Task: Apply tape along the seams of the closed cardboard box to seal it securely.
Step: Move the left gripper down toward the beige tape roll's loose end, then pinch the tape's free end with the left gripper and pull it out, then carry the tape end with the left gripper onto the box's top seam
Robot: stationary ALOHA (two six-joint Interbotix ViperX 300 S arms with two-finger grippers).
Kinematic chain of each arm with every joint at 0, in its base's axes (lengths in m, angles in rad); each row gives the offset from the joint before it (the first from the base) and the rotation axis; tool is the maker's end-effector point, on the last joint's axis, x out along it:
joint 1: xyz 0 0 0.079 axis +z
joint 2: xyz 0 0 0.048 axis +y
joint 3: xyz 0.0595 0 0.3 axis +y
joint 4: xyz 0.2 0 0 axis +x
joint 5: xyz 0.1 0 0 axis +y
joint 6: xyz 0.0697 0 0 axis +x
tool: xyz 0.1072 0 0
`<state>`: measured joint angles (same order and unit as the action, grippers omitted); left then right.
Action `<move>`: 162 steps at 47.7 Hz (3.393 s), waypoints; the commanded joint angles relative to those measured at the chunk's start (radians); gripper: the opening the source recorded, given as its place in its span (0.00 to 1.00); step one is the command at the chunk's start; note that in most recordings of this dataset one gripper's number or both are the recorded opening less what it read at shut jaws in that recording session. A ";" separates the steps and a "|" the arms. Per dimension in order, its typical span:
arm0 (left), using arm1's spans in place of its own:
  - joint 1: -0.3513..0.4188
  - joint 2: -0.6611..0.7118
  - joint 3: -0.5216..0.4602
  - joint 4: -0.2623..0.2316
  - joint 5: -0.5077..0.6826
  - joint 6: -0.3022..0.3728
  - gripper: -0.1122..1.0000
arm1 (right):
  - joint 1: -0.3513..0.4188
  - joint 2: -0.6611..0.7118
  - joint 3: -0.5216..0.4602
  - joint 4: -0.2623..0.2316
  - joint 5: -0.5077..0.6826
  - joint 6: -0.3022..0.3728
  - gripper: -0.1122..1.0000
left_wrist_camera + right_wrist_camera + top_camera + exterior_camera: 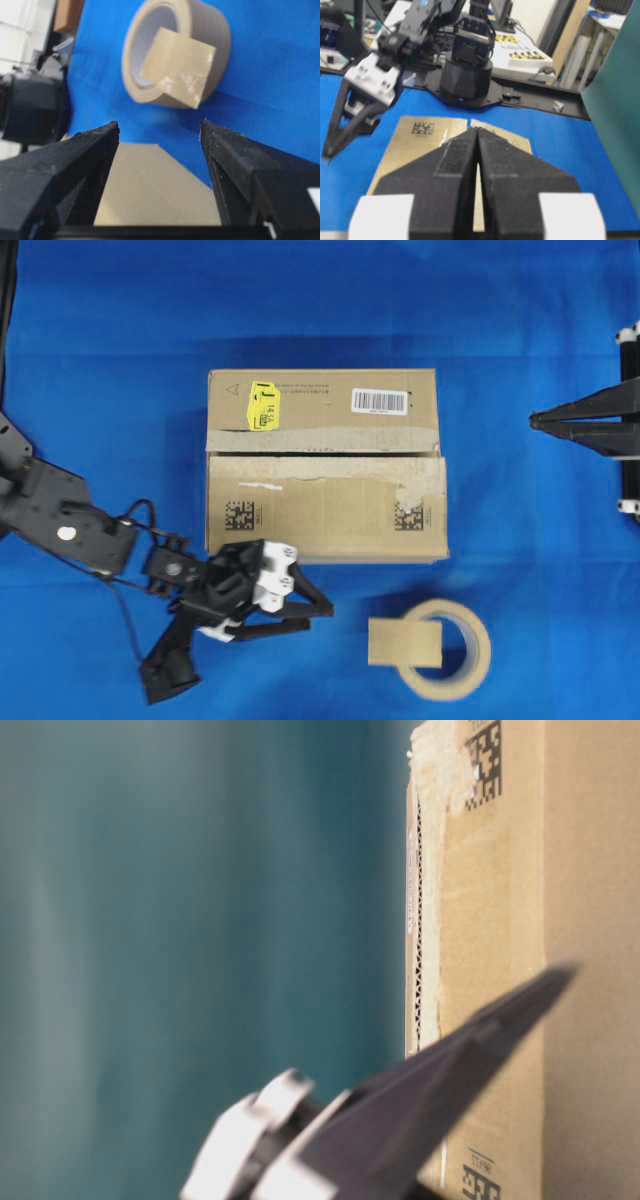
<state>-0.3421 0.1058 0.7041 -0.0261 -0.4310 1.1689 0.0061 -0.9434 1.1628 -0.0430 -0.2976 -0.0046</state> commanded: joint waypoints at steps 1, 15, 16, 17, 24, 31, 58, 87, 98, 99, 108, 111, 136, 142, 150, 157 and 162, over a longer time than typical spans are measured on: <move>0.011 0.034 -0.054 -0.003 -0.014 0.028 0.66 | 0.002 0.005 -0.029 -0.009 -0.015 0.000 0.10; 0.021 0.204 -0.173 -0.003 -0.083 0.081 0.66 | 0.002 0.002 -0.029 -0.025 -0.008 0.000 0.10; 0.020 0.215 -0.181 -0.003 -0.092 0.081 0.66 | 0.002 0.002 -0.029 -0.028 -0.008 0.000 0.10; 0.020 0.224 -0.189 -0.003 -0.101 0.083 0.66 | 0.002 0.003 -0.029 -0.029 -0.006 0.000 0.11; 0.017 0.267 -0.219 -0.003 -0.114 0.084 0.66 | 0.002 0.005 -0.028 -0.041 -0.003 0.000 0.10; 0.017 0.270 -0.221 -0.006 -0.100 0.084 0.66 | 0.006 0.005 -0.029 -0.044 0.002 0.000 0.10; 0.005 0.285 -0.291 -0.014 0.080 0.060 0.10 | 0.017 0.005 -0.029 -0.048 0.015 0.005 0.10; 0.003 0.095 -0.387 -0.006 0.334 0.074 0.10 | 0.023 0.014 -0.028 -0.048 0.015 0.015 0.10; 0.009 0.071 -0.416 -0.003 0.385 0.098 0.10 | 0.026 0.018 -0.028 -0.046 0.015 0.017 0.10; 0.011 0.067 -0.414 -0.002 0.385 0.100 0.10 | 0.026 0.018 -0.028 -0.046 0.015 0.017 0.10; 0.025 -0.003 -0.385 -0.002 0.383 0.107 0.10 | 0.031 0.026 -0.029 -0.044 0.014 0.017 0.10; 0.037 -0.031 -0.370 -0.002 0.382 0.110 0.10 | 0.031 0.026 -0.029 -0.044 0.014 0.017 0.10; 0.291 -0.244 -0.202 0.000 0.380 0.141 0.10 | 0.031 0.040 -0.028 -0.043 0.021 0.017 0.10; 0.336 -0.256 -0.183 0.000 0.380 0.158 0.10 | 0.031 0.043 -0.026 -0.043 0.021 0.017 0.10; 0.341 -0.256 -0.181 -0.002 0.383 0.158 0.10 | 0.031 0.043 -0.028 -0.043 0.021 0.015 0.10; 0.347 -0.261 -0.160 -0.002 0.396 0.153 0.10 | 0.031 0.044 -0.025 -0.043 0.021 0.015 0.10; 0.353 -0.265 -0.135 -0.002 0.399 0.150 0.10 | 0.031 0.051 -0.025 -0.043 0.021 0.015 0.10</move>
<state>0.0061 -0.1319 0.5676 -0.0276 -0.0291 1.3223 0.0353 -0.9004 1.1612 -0.0874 -0.2715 0.0107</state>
